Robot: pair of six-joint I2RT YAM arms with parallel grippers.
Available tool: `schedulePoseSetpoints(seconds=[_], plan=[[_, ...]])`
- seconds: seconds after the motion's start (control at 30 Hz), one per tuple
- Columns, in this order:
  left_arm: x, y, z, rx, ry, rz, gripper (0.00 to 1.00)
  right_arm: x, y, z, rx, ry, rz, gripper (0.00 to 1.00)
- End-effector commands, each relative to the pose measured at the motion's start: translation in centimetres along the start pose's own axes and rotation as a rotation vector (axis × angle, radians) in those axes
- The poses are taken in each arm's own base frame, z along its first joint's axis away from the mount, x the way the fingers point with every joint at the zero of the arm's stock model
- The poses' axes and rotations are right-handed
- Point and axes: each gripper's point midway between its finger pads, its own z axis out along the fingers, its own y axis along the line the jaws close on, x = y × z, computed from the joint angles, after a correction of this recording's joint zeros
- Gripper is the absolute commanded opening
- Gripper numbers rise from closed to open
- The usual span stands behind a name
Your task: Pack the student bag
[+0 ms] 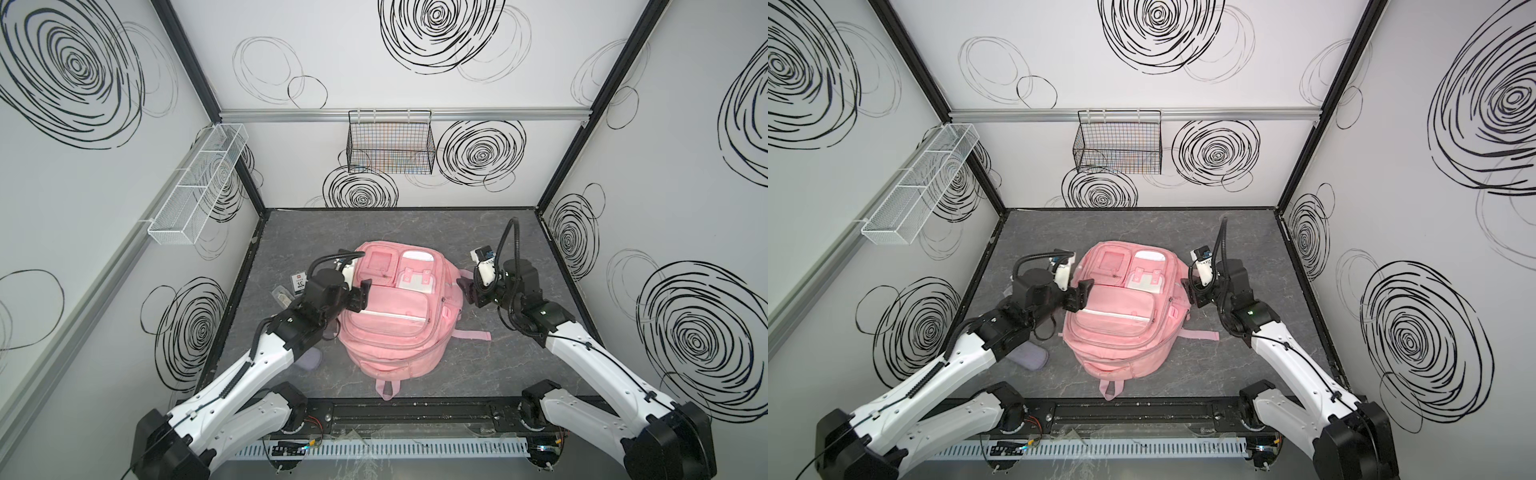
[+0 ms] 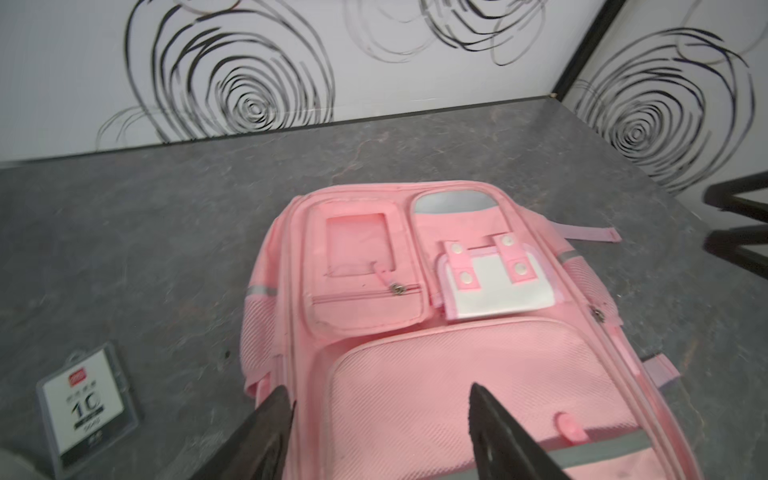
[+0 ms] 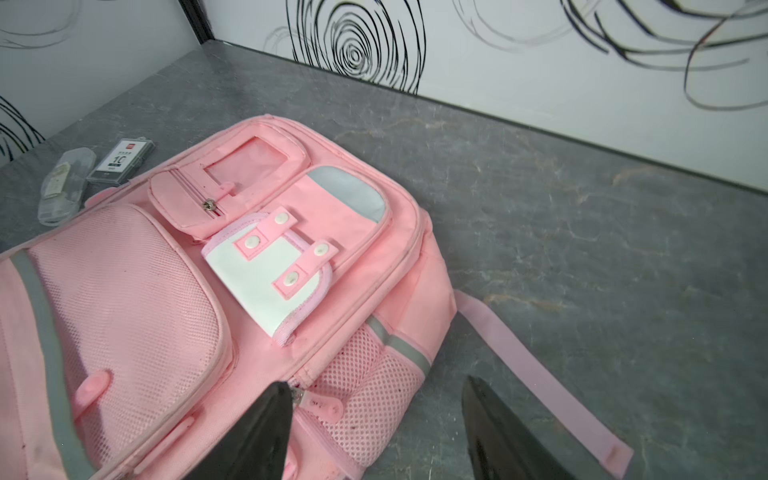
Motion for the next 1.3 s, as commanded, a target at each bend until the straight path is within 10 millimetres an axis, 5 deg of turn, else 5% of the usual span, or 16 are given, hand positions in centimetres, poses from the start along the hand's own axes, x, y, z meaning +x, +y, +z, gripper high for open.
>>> schedulePoseSetpoints(seconds=[0.0, 0.1, 0.27, 0.53, 0.83, 1.17, 1.27], plan=[[3.7, 1.0, -0.2, 0.049, 0.056, -0.224, 0.71, 0.1, 1.4, 0.4, -0.082, -0.021, -0.207, 0.71], [6.8, 2.4, -0.4, 0.019, 0.079, -0.325, 0.70, 2.0, 1.1, 1.1, -0.074, 0.068, -0.248, 0.70], [7.6, 1.9, -0.6, 0.000, 0.066, -0.329, 0.71, 3.1, 0.2, 1.7, -0.004, 0.089, -0.238, 0.63], [12.4, 1.9, 0.0, 0.010, 0.132, -0.492, 0.71, 6.4, 3.3, 2.9, -0.171, 0.172, -0.265, 0.58], [14.0, 2.7, -0.4, -0.008, 0.098, -0.547, 0.71, 7.8, 3.6, 4.6, -0.156, 0.226, -0.297, 0.58], [14.5, 1.8, 0.4, 0.039, 0.119, -0.557, 0.71, 7.1, 2.9, 6.4, -0.124, 0.267, -0.336, 0.58], [14.8, 1.7, 0.5, 0.043, 0.124, -0.570, 0.71, 7.0, 3.2, 6.9, -0.151, 0.266, -0.370, 0.44]])
